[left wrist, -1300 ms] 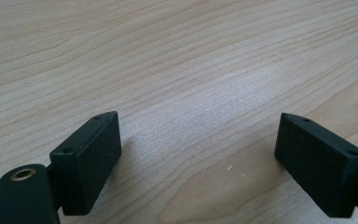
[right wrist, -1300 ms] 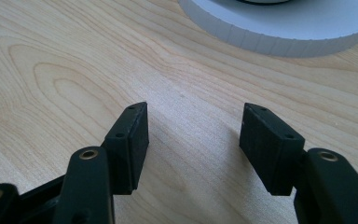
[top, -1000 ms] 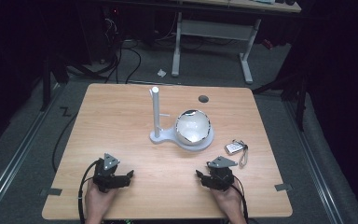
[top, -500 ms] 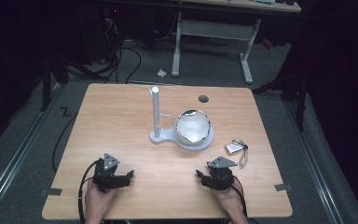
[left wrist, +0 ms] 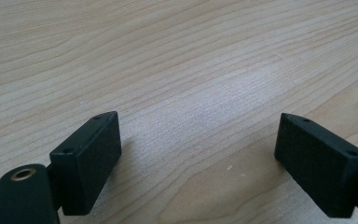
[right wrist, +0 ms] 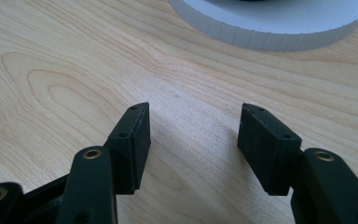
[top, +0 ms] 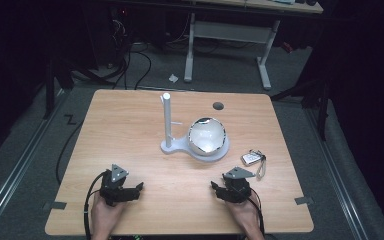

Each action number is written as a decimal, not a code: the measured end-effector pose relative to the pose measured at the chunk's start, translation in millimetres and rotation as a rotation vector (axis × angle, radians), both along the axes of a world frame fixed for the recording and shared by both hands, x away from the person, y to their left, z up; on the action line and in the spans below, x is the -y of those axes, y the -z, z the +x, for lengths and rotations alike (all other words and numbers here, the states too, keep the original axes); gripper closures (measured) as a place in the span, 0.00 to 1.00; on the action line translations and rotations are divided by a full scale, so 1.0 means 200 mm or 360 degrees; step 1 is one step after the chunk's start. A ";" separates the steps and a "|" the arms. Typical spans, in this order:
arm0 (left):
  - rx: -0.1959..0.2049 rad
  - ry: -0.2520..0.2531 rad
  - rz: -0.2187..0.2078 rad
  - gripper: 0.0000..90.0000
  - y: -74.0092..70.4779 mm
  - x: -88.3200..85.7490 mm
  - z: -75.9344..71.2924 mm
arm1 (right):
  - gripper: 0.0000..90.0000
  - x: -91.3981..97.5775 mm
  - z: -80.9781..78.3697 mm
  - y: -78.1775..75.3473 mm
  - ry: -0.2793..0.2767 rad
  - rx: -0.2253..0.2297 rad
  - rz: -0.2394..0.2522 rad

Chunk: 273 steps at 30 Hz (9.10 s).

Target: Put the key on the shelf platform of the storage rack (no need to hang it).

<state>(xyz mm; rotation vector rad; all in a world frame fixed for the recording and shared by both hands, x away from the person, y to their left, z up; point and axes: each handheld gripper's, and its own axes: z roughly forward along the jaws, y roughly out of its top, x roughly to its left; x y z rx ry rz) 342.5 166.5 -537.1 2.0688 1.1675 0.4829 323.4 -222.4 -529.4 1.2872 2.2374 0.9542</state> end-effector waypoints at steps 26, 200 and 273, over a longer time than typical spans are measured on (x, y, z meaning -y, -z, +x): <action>0.0000 0.0000 0.0000 0.17 0.00 0.00 0.00 | 0.46 0.09 -0.05 -0.09 0.0011 0.0050 0.0062; 0.0000 0.0000 0.0002 0.17 0.00 0.00 0.00 | 0.91 0.68 0.15 -0.37 0.0500 0.0214 0.0152; 0.0002 -0.0001 0.0001 0.17 0.00 0.00 0.00 | 0.91 0.17 0.16 -0.72 -0.0133 0.0282 0.0269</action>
